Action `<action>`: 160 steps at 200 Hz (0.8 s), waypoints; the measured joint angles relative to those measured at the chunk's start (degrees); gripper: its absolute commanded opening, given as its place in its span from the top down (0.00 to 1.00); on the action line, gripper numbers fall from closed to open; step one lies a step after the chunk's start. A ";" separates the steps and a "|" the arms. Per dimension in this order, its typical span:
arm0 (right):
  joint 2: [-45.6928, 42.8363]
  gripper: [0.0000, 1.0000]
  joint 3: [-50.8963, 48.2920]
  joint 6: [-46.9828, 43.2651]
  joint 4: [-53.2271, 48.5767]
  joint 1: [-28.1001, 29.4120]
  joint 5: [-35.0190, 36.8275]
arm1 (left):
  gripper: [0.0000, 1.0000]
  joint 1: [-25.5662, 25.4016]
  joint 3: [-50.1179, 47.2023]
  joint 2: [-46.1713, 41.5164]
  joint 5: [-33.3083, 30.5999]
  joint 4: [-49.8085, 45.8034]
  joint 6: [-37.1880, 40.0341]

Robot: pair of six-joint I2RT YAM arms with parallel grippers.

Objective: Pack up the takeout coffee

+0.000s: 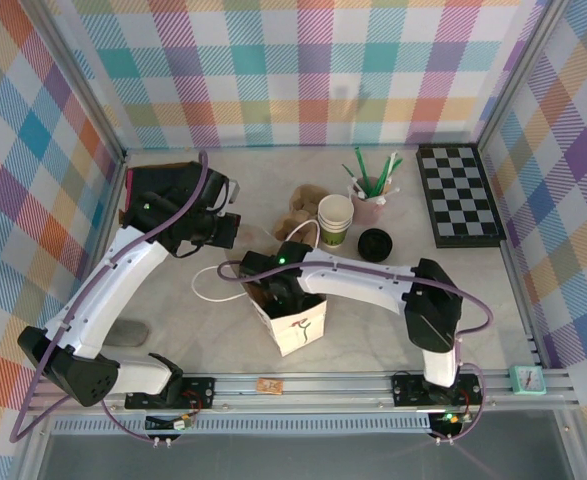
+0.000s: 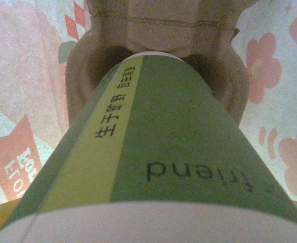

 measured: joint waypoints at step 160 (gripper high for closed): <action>-1.64 0.57 -2.58 0.20 0.98 -0.79 -0.26 | 1.00 -0.13 0.00 0.00 -0.35 0.22 0.02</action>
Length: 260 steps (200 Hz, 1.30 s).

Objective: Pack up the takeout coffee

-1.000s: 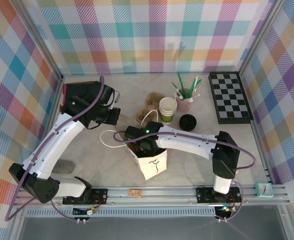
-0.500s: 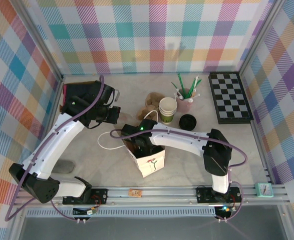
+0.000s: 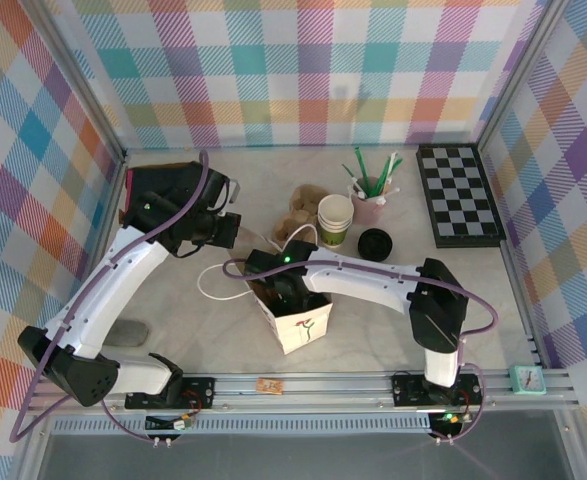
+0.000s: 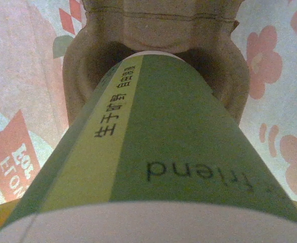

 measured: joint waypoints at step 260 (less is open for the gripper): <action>-0.81 0.57 -4.44 0.02 6.05 -0.02 -0.72 | 1.00 -0.15 -0.04 0.00 -0.07 -0.17 0.13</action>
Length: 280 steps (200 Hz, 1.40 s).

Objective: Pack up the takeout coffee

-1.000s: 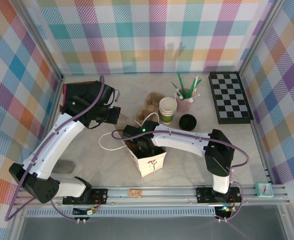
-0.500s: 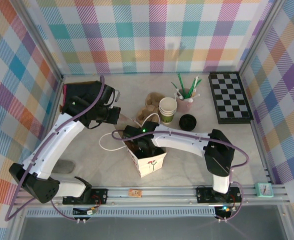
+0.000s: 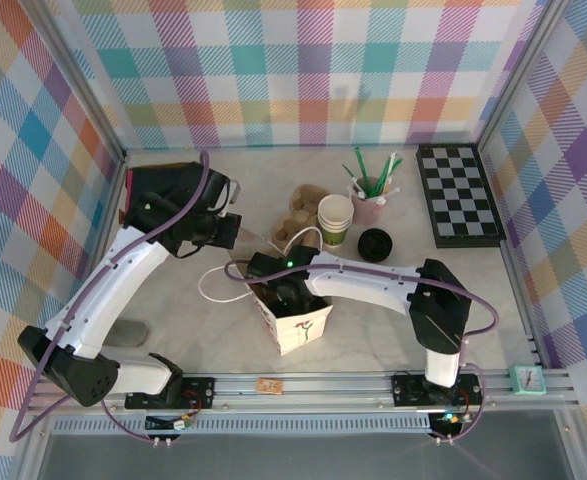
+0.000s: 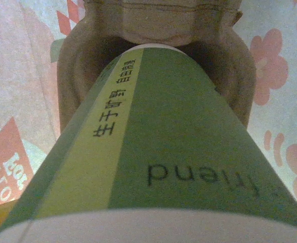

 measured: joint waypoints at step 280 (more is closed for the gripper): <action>-0.24 0.56 -3.39 1.46 6.49 0.02 2.29 | 1.00 0.00 -0.20 -1.03 -1.20 0.42 0.00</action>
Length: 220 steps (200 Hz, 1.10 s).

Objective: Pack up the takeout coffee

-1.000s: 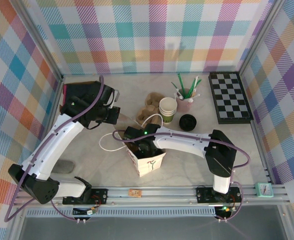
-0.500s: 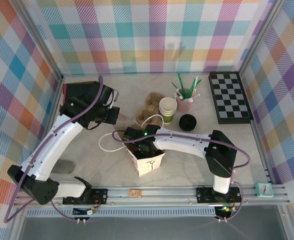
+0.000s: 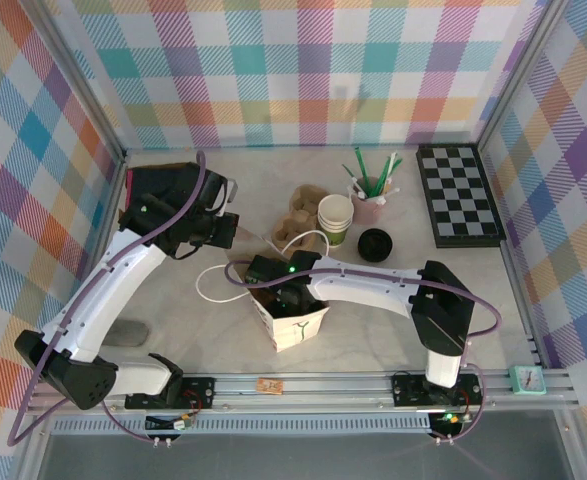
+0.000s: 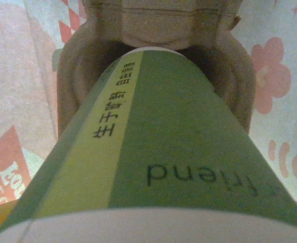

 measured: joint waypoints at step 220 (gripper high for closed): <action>0.63 0.55 -0.87 0.85 4.22 0.11 1.53 | 0.97 0.00 -0.33 -1.14 -1.29 1.29 0.00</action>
